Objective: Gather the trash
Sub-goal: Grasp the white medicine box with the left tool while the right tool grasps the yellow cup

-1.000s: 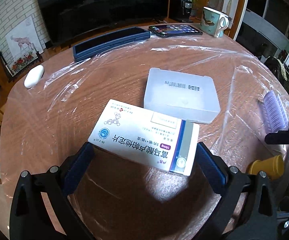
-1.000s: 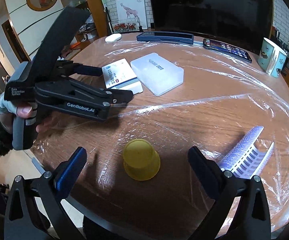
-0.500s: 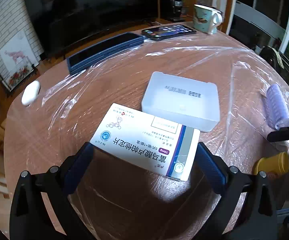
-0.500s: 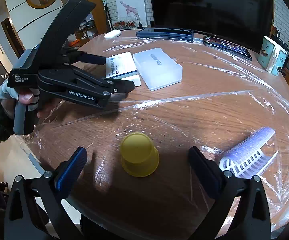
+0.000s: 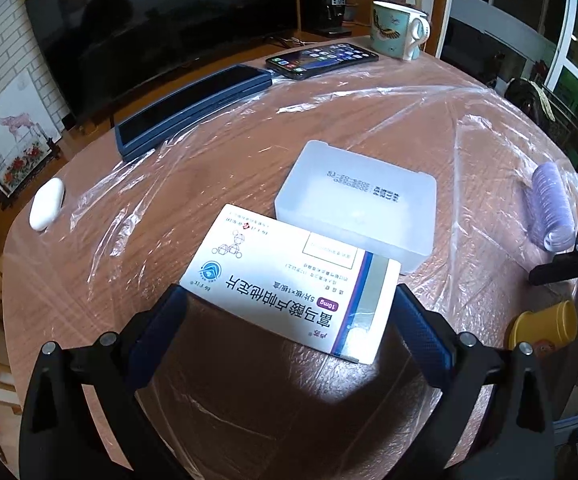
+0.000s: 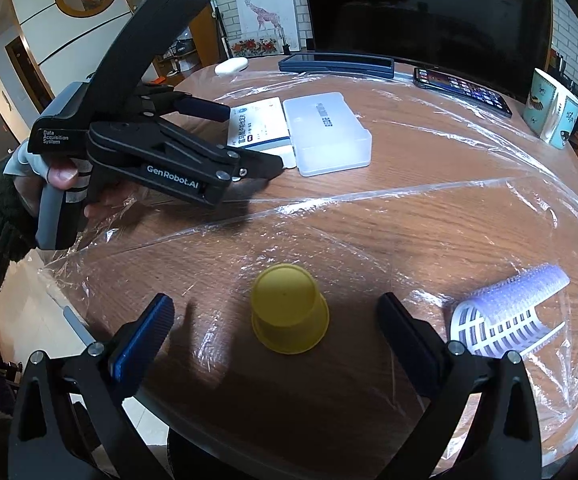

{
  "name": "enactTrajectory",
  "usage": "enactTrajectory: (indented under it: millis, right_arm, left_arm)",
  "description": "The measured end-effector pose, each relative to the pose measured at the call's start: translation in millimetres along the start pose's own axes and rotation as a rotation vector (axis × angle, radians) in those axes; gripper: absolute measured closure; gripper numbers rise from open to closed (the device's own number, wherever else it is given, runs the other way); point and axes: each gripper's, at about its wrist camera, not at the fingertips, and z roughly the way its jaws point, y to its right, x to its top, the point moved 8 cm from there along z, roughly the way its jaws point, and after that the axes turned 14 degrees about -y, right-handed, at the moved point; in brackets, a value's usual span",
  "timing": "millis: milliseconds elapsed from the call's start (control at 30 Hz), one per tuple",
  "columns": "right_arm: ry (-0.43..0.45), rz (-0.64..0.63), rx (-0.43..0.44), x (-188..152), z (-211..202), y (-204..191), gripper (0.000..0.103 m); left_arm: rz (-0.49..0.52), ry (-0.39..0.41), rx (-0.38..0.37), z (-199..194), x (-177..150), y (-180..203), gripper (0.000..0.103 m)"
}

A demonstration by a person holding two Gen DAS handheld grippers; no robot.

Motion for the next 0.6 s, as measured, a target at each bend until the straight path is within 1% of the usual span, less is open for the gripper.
enactTrajectory:
  millis: [100,233,333,467,533,600]
  right_arm:
    - [0.001,0.002,0.003,-0.2,-0.2,-0.1,0.004]
    - [0.004,0.0,0.003,-1.3,-0.9,-0.2,0.004]
    - [0.005,-0.004,-0.001,-1.4,-0.7,0.1,0.004]
    - [0.003,-0.002,0.002,-1.9,-0.6,-1.7,0.004]
    - [0.003,0.001,0.004,-2.3,-1.2,-1.9,0.004]
    - [0.003,0.002,0.005,-2.8,-1.7,-0.9,0.004]
  left_arm:
    - [-0.015,0.013,-0.011,-1.7,0.7,-0.4,0.003]
    - [-0.027,0.018,-0.023,-2.1,-1.4,0.7,0.008]
    - [-0.019,0.018,-0.022,-1.9,-3.4,2.6,0.013]
    - [-0.019,0.028,-0.004,-4.7,-5.0,3.2,0.014]
    - [-0.058,0.007,-0.008,-4.0,-6.6,-1.0,0.014]
    - [-0.097,-0.003,-0.04,-3.8,-7.2,-3.4,0.013]
